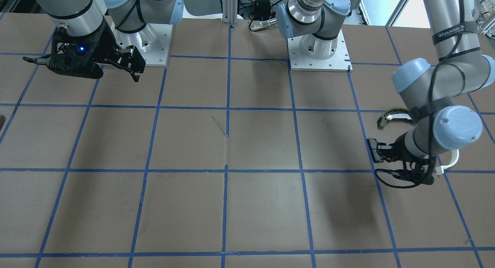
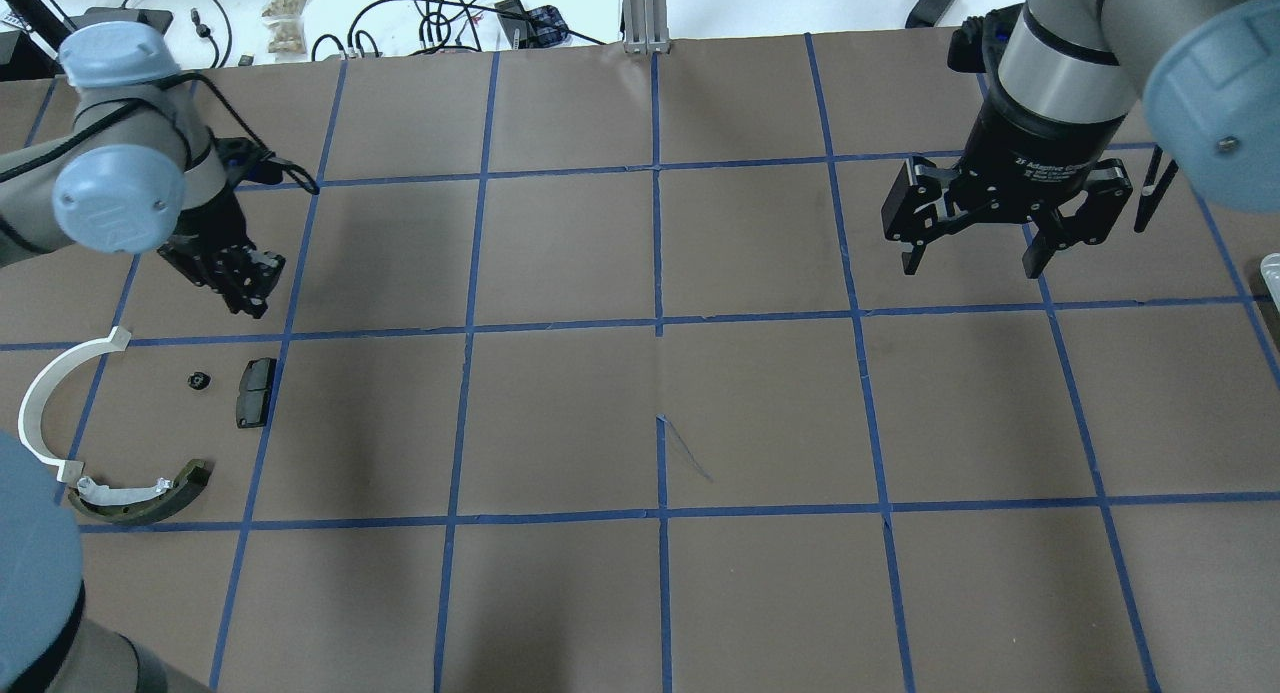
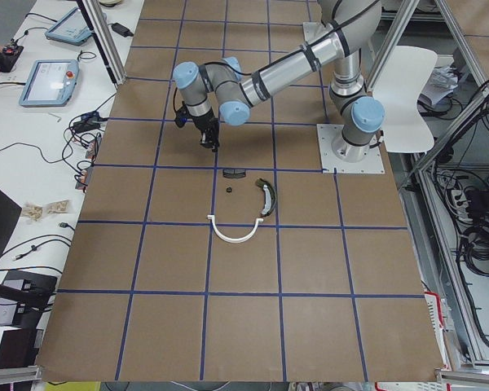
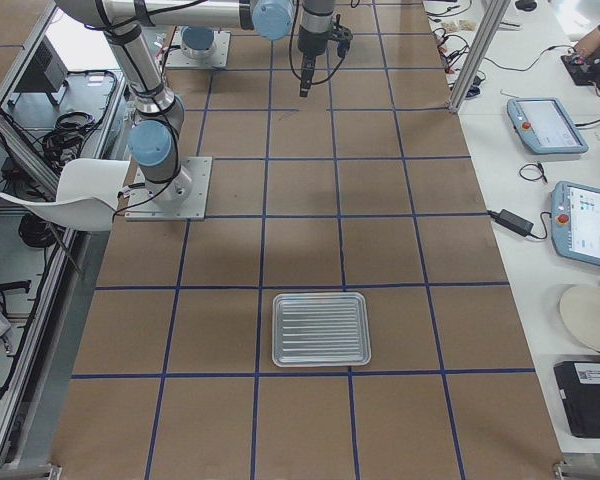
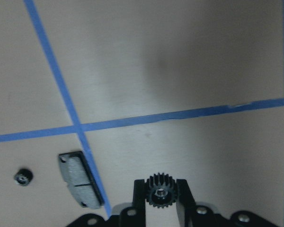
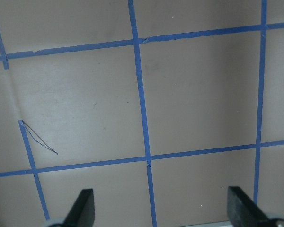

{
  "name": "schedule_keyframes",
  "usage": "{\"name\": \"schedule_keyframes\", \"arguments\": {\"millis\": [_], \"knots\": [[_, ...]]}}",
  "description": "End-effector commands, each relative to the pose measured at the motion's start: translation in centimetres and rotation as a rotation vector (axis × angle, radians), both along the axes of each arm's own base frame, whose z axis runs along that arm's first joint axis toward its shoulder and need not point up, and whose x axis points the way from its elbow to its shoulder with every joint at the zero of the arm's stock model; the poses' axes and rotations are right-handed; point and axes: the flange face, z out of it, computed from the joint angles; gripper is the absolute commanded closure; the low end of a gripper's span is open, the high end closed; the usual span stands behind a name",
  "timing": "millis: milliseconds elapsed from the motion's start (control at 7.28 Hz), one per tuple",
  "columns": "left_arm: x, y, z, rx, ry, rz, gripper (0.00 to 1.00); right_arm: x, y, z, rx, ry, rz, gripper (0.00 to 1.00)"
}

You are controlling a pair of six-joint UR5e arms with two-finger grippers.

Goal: Place bearing gear from tray to pile

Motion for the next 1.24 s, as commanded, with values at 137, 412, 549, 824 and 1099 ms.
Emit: {"name": "schedule_keyframes", "arguments": {"millis": [137, 412, 549, 824, 1099], "knots": [[9.8, 4.4, -6.8, -0.068, -0.014, -0.074, 0.98, 0.1, 0.2, 0.2, -0.005, -0.008, 0.008, 0.00], [9.8, 5.2, -7.5, -0.066, -0.010, -0.089, 0.69, 0.2, 0.7, 0.7, -0.010, -0.009, 0.008, 0.00], [9.8, 5.2, -7.2, -0.071, -0.011, -0.087, 0.01, 0.3, 0.7, 0.7, -0.010, -0.017, 0.007, 0.00], [10.5, 4.1, -4.6, -0.108, -0.043, -0.090, 0.00, 0.3, 0.9, 0.2, 0.002, -0.018, 0.010, 0.00], [10.6, 1.4, 0.8, -0.026, 0.019, -0.092, 0.00, 0.3, 0.9, 0.1, 0.002, -0.019, 0.006, 0.00]]}}
